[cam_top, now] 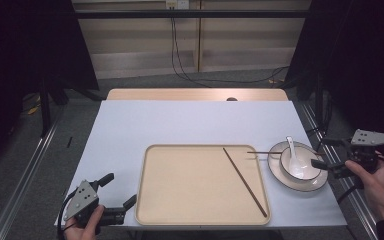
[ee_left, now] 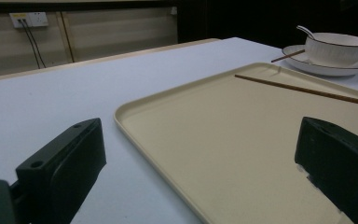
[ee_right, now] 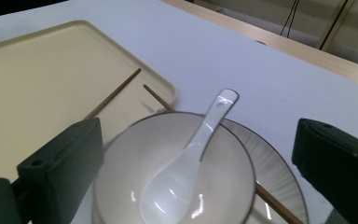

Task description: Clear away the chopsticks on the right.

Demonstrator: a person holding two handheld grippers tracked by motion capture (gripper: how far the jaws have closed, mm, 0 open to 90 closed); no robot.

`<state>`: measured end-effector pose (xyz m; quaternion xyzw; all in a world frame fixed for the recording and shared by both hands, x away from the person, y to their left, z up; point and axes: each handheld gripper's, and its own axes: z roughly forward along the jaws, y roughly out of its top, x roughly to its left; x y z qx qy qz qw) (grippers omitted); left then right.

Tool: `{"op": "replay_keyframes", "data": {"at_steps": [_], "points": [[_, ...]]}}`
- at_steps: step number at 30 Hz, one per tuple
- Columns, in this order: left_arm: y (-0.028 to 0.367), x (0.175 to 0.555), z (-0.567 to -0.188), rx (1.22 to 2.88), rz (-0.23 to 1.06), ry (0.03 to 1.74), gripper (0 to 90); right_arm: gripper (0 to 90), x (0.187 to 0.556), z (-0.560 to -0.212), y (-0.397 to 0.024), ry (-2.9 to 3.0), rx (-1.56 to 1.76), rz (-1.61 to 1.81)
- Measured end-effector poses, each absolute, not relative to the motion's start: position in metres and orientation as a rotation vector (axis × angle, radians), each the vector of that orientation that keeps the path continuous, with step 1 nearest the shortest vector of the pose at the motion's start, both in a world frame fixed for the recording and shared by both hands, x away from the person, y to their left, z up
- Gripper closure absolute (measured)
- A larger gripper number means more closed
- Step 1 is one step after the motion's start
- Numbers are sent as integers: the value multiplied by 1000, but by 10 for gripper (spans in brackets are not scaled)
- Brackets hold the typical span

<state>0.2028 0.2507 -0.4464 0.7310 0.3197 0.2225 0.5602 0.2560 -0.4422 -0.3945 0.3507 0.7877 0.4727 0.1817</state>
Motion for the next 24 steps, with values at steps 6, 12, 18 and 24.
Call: {"op": "replay_keyframes", "data": {"at_steps": [6, 12, 18, 24], "points": [[251, 203, -447, 1713, 521, 760, 18, 40, 281, -399, -465, 2248, 1028, 1248], [251, 203, -447, 1712, 521, 762, 18, 214, 300, -400, -484, 2286, 1046, 1189], [251, 203, -447, 1716, 525, 762, 18, 454, 316, -411, -494, 2410, 1005, 1059], [251, 203, -447, 1716, 524, 762, 18, 538, 324, -423, -485, 2540, 961, 913]]}}
